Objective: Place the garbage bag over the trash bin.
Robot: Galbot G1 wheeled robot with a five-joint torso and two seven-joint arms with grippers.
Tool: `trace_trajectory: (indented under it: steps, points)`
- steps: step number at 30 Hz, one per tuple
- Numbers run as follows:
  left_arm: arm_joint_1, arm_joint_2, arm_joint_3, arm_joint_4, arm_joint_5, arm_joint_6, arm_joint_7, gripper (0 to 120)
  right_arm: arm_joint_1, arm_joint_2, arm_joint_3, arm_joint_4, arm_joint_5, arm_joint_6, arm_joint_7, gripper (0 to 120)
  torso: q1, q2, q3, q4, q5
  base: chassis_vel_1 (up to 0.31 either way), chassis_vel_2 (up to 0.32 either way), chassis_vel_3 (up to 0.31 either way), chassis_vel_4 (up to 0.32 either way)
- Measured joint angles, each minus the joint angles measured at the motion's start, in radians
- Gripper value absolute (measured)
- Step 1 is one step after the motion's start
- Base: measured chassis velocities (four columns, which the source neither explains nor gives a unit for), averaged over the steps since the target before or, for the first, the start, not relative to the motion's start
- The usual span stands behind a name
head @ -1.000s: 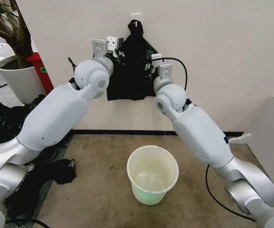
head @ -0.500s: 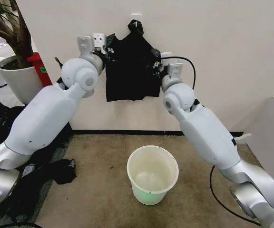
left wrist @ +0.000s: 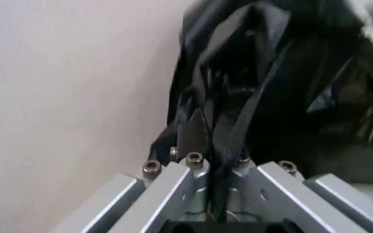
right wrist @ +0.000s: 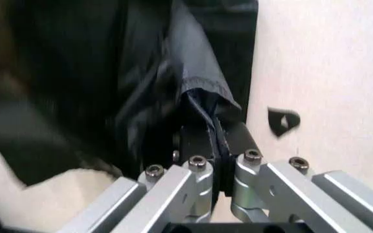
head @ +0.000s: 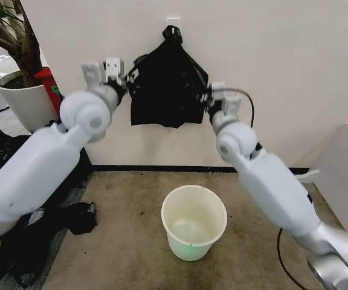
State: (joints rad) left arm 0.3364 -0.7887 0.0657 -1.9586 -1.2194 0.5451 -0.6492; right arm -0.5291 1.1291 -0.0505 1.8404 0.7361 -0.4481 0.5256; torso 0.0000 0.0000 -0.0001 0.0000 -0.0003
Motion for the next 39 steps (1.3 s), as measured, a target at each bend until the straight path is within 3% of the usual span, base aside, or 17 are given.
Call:
trace_trajectory:
  steps: [4, 11, 15, 24, 31, 35, 39]
  points:
    - [0.043, 0.027, -0.024, -0.028, -0.009, 0.0, -0.003, 0, -0.035, -0.026, 0.026, 0.058, 0.031, 0.0, -0.001, 0, 0.0, 0.0, 0.0, 0.0002, 0.0, 0.0, 0.0, 0.0, 0.0]
    - [-0.04, 0.045, -0.046, -0.054, -0.066, -0.021, 0.027, 0, 0.007, -0.071, 0.075, 0.147, 0.131, -0.015, -0.002, 0, 0.0, 0.0, 0.0, -0.0003, 0.0007, 0.0, 0.0, 0.0, 0.0]
    - [-0.007, 0.124, -0.091, -0.121, -0.107, -0.083, 0.114, 0, -0.001, -0.161, 0.145, 0.248, 0.234, -0.039, -0.017, 0, 0.0, 0.0, 0.0, 0.0001, 0.0004, 0.0, 0.0, 0.0, 0.0]
    - [0.047, 0.212, -0.134, -0.26, -0.201, -0.168, 0.204, 0, -0.059, -0.326, 0.287, 0.405, 0.376, -0.068, -0.046, 0, 0.0, 0.0, 0.0, -0.0001, 0.0006, 0.0, 0.0, 0.0, 0.0]
    - [0.035, 0.2, -0.095, -0.302, -0.235, -0.208, 0.245, 0, -0.149, -0.435, 0.376, 0.513, 0.436, -0.068, -0.041, 0, 0.0, 0.0, 0.0, 0.0001, 0.0005, 0.0, 0.0, 0.0, 0.0]
    - [0.017, 0.157, -0.016, -0.317, -0.238, -0.222, 0.247, 0, -0.371, -0.467, 0.527, 0.589, 0.44, -0.068, -0.043, 0, 0.0, 0.0, 0.0, -0.0001, 0.0006, 0.0, 0.0, 0.0, 0.0]
    - [0.004, 0.11, 0.035, -0.317, -0.234, -0.226, 0.232, 0, -0.524, -0.458, 0.607, 0.635, 0.43, -0.068, -0.051, 0, 0.0, 0.0, 0.0, -0.0007, 0.0008, 0.0, 0.0, 0.0, 0.0]
